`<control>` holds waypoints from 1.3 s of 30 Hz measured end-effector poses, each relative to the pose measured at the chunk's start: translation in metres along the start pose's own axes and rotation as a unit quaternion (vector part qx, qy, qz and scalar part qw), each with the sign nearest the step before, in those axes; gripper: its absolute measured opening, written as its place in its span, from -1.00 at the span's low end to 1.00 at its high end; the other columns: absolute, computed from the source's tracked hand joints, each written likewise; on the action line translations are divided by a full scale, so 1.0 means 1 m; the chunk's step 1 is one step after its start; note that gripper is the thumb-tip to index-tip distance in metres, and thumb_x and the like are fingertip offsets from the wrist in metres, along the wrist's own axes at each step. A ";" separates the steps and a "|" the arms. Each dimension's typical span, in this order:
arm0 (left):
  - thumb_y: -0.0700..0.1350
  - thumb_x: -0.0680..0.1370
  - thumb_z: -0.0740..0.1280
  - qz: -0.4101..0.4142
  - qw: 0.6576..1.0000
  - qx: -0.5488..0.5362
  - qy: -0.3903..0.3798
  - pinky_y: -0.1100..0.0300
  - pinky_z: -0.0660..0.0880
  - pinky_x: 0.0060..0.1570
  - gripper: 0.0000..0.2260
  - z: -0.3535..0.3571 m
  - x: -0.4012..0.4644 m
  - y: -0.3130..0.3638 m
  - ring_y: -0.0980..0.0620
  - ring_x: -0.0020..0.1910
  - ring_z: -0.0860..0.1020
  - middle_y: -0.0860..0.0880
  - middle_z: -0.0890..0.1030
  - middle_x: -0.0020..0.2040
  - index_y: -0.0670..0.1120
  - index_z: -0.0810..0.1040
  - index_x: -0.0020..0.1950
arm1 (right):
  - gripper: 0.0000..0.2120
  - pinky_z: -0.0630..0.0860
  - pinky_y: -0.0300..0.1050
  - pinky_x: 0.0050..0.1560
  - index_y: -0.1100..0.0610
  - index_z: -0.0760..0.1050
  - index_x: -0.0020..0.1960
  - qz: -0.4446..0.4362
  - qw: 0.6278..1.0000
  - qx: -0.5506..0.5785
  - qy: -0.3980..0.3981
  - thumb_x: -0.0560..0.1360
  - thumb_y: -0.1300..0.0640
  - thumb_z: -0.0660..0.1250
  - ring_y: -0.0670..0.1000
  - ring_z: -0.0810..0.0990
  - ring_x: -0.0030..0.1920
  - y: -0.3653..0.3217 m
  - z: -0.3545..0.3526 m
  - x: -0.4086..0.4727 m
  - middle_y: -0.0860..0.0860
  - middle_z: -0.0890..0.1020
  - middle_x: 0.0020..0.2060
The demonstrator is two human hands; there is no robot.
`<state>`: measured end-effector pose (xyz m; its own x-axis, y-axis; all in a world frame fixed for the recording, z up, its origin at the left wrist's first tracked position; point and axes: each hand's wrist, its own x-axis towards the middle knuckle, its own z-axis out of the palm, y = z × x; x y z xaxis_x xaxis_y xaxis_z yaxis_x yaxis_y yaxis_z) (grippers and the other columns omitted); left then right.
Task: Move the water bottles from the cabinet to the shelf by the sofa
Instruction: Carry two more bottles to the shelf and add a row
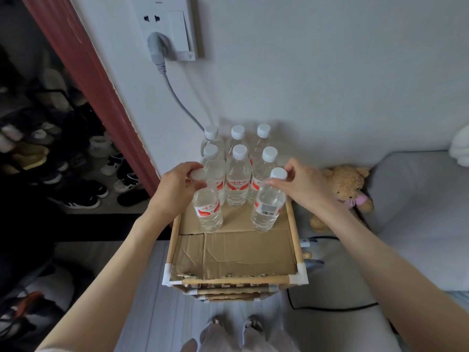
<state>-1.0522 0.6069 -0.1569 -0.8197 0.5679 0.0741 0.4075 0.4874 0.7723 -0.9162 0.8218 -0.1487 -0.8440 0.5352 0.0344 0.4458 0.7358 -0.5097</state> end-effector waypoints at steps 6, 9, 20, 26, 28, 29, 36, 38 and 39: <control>-0.26 0.45 0.36 -0.002 1.000 0.009 0.008 0.33 0.35 -0.02 -0.70 0.000 0.000 0.001 0.10 -0.01 0.47 -0.03 0.56 0.06 -0.14 0.50 0.18 | -0.67 0.32 -0.14 -0.10 0.11 0.43 0.14 -0.044 0.994 0.061 -0.081 0.44 0.02 0.36 0.04 0.49 0.03 0.003 0.001 -0.003 0.02 0.56 0.01; -0.27 0.46 0.34 -0.004 1.000 0.012 -0.001 0.30 0.33 0.03 -0.69 -0.001 0.002 0.003 0.11 0.02 0.46 -0.06 0.57 0.11 -0.14 0.49 0.20 | -0.68 0.35 -0.11 -0.04 0.16 0.45 0.14 -0.052 0.994 0.060 -0.081 0.44 0.06 0.36 0.08 0.50 0.04 0.003 0.004 -0.001 0.08 0.58 0.02; -0.26 0.47 0.34 0.000 1.000 -0.023 -0.005 0.67 0.30 -0.12 -0.66 0.004 0.001 0.002 0.16 0.03 0.44 0.03 0.50 0.10 -0.14 0.46 0.24 | -0.58 0.39 -0.12 0.07 0.11 0.45 0.20 -0.095 0.987 0.099 -0.083 0.39 0.01 0.42 0.01 0.50 0.06 -0.027 0.036 0.015 0.03 0.55 0.10; -0.13 0.47 0.37 -0.011 0.995 -0.097 -0.005 0.38 0.33 0.16 -0.50 0.007 -0.016 -0.014 0.26 0.18 0.39 0.18 0.39 0.23 0.01 0.30 0.38 | -0.56 0.44 -0.02 0.26 0.02 0.40 0.28 -0.072 0.967 0.223 -0.102 0.42 0.08 0.39 -0.11 0.47 0.18 -0.017 0.046 0.006 -0.10 0.51 0.15; -0.15 0.49 0.34 -0.005 0.995 -0.097 -0.008 0.29 0.30 0.23 -0.50 0.008 -0.018 -0.017 0.23 0.24 0.38 0.20 0.38 0.25 0.04 0.27 0.40 | -0.56 0.45 0.02 0.24 0.00 0.37 0.31 -0.089 0.967 0.214 -0.104 0.45 0.09 0.36 -0.14 0.47 0.17 -0.014 0.045 0.007 -0.14 0.51 0.13; -0.18 0.50 0.32 -0.005 0.995 -0.098 -0.008 0.26 0.31 0.25 -0.52 0.008 -0.018 -0.016 0.20 0.24 0.39 0.20 0.40 0.24 0.05 0.28 0.39 | -0.54 0.47 0.03 0.20 -0.02 0.36 0.32 -0.097 0.971 0.196 -0.098 0.44 0.07 0.37 -0.13 0.49 0.12 -0.015 0.044 0.009 -0.12 0.52 0.12; -0.21 0.51 0.30 -0.013 0.993 -0.121 -0.006 0.51 0.31 0.18 -0.56 0.009 -0.013 -0.017 0.24 0.16 0.45 0.16 0.51 0.15 0.04 0.34 0.36 | -0.34 0.51 0.04 -0.04 -0.01 0.32 0.28 -0.092 0.995 -0.022 -0.001 0.31 -0.33 0.31 0.07 0.55 0.01 -0.033 0.048 0.014 -0.02 0.57 0.00; -0.16 0.50 0.33 -0.023 0.988 -0.152 -0.010 0.31 0.32 0.30 -0.52 0.011 -0.015 -0.027 0.18 0.24 0.44 0.06 0.49 0.26 0.06 0.30 0.38 | -0.31 0.49 0.05 0.04 0.03 0.25 0.32 -0.093 0.995 0.005 -0.046 0.33 -0.30 0.32 0.04 0.51 0.11 -0.032 0.052 0.012 -0.03 0.51 0.16; -0.11 0.49 0.35 -0.025 0.986 -0.162 -0.015 0.19 0.31 0.34 -0.50 0.012 -0.016 -0.032 0.17 0.29 0.41 0.04 0.46 0.31 0.08 0.28 0.39 | -0.32 0.47 0.03 0.08 0.04 0.24 0.32 -0.090 0.993 0.020 -0.073 0.34 -0.26 0.34 0.03 0.49 0.15 -0.030 0.053 0.011 -0.02 0.48 0.20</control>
<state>-1.0471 0.5901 -0.1902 -0.8215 0.5700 0.0160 0.2127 0.2803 0.9360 -0.9546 0.7830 -0.1786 -0.9448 0.3275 0.0044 0.2732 0.7953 -0.5411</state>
